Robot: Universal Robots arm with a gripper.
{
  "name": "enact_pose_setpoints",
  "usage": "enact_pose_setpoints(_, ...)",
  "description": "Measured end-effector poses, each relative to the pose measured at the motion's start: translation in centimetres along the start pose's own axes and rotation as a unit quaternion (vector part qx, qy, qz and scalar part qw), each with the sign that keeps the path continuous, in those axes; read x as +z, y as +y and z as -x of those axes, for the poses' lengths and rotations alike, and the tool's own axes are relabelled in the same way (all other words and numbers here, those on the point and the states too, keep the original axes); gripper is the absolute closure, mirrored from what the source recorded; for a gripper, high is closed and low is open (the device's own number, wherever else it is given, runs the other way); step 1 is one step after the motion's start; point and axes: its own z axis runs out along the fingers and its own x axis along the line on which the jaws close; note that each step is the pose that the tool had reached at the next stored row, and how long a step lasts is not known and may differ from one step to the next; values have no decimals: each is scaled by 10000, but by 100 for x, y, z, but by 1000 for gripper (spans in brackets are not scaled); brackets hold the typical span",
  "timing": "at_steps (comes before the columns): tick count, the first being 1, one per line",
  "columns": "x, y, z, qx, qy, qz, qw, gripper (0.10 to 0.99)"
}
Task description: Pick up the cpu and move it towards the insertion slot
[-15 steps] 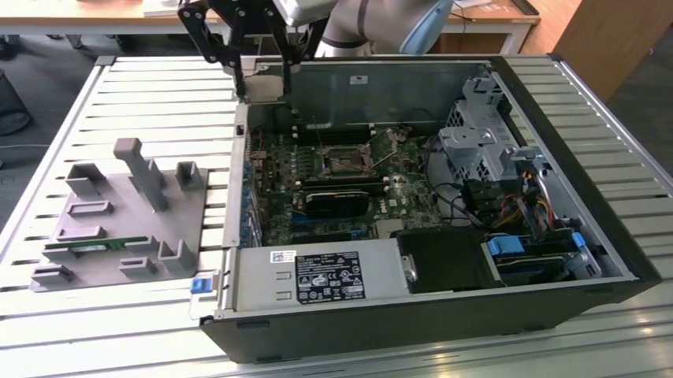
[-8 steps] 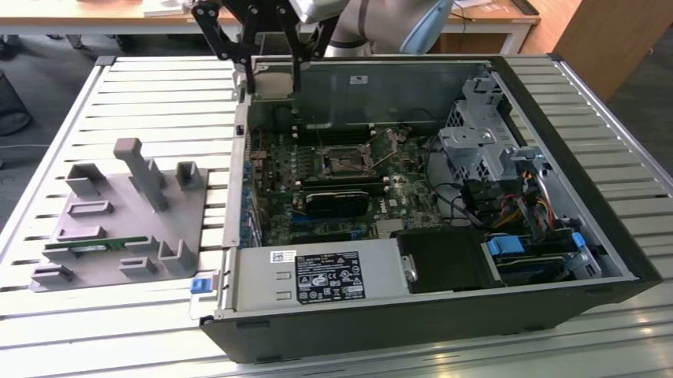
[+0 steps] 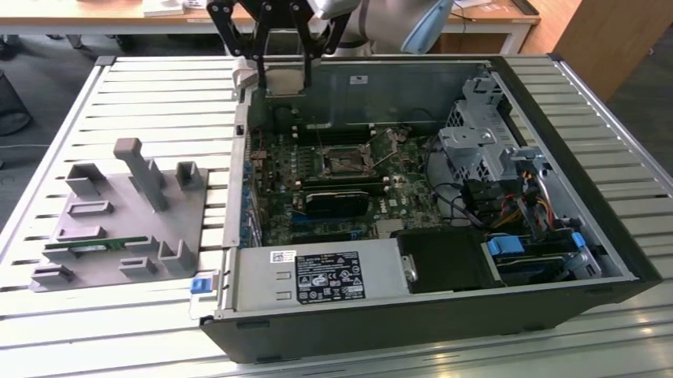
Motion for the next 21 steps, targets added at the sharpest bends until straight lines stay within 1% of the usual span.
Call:
enact_pose_setpoints(6,1,62,88,0,3,1,10000,545)
enact_pose_setpoints(8,0,81,134,0,4,0,10000,545)
enact_pose_setpoints(12,-1,95,247,0,3,1,10000,545)
enact_pose_setpoints(17,-2,120,343,0,3,1,10000,545)
enact_pose_setpoints(21,0,192,380,1,3,0,10000,545)
